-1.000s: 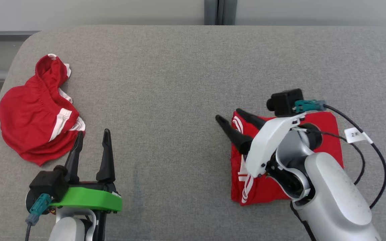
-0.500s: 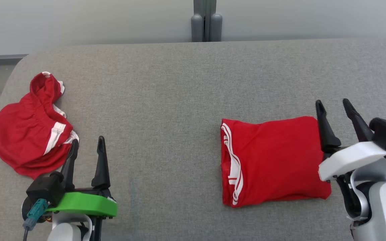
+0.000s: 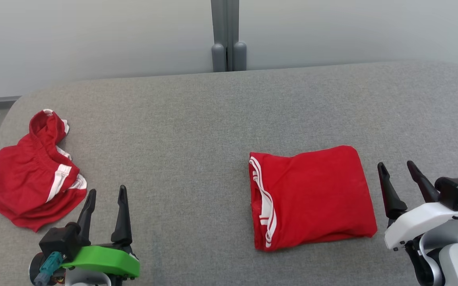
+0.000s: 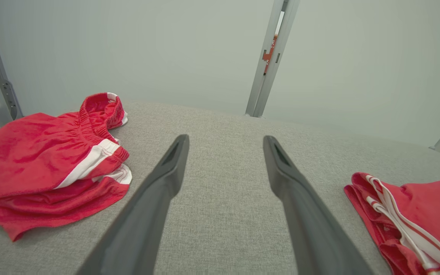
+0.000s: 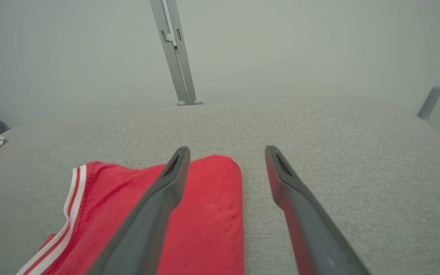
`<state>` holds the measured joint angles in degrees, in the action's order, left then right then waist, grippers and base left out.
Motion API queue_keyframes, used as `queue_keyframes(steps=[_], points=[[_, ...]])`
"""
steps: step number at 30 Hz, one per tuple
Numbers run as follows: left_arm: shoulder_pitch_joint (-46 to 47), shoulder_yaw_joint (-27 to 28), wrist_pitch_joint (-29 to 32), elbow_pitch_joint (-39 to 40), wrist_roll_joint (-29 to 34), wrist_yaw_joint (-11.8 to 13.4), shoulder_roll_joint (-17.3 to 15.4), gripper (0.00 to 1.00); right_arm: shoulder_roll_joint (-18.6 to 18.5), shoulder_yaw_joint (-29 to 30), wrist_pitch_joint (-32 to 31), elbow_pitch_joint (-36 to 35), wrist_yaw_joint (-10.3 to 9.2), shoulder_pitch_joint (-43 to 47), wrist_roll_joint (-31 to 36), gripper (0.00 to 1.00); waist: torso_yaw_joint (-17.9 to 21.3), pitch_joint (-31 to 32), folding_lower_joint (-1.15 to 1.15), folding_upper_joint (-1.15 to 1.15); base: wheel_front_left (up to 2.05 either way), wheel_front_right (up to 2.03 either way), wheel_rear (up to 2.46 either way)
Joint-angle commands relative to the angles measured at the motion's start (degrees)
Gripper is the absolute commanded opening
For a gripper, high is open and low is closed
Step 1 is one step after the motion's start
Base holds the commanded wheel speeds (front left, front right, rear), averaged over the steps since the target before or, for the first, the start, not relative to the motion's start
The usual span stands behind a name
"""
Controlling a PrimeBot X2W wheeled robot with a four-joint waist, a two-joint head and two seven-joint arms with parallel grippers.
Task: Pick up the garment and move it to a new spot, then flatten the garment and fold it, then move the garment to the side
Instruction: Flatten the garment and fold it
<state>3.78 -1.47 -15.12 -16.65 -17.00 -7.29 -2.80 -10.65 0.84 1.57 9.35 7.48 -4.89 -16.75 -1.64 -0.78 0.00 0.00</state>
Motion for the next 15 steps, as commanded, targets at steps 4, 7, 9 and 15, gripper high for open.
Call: queue_keyframes(steps=[4, 7, 9, 15], points=[[-1.53, 0.5, 0.01, -0.55, 0.8, -0.17, -0.19, 1.0, -0.42, -1.32, 1.57, 1.8, 0.02, 0.18, -1.66, 1.0, 0.73, 0.97, 0.0, 0.0, 0.0, 0.0, 0.0], [-1.98, 0.62, 0.01, -0.82, 0.89, -0.2, -0.19, 1.0, 0.13, -1.47, 2.35, 2.87, 0.02, 0.18, -2.82, 1.0, 0.84, 1.33, 0.0, 0.0, 0.0, 0.0, 0.0], [-2.02, 0.72, 0.01, -0.84, 0.93, -0.22, -0.19, 1.0, 0.25, -1.79, 2.63, 3.3, 0.02, 0.17, -3.04, 1.0, 0.81, 1.42, 0.0, 0.0, 0.0, 0.0, 0.0], [-1.91, 0.6, 0.01, -0.46, 1.65, -0.26, -0.19, 1.0, 0.45, -2.14, 3.02, 3.99, 0.02, -0.49, -3.39, 1.0, 0.82, 1.18, 0.0, 0.0, 0.0, 0.0, 0.0]])
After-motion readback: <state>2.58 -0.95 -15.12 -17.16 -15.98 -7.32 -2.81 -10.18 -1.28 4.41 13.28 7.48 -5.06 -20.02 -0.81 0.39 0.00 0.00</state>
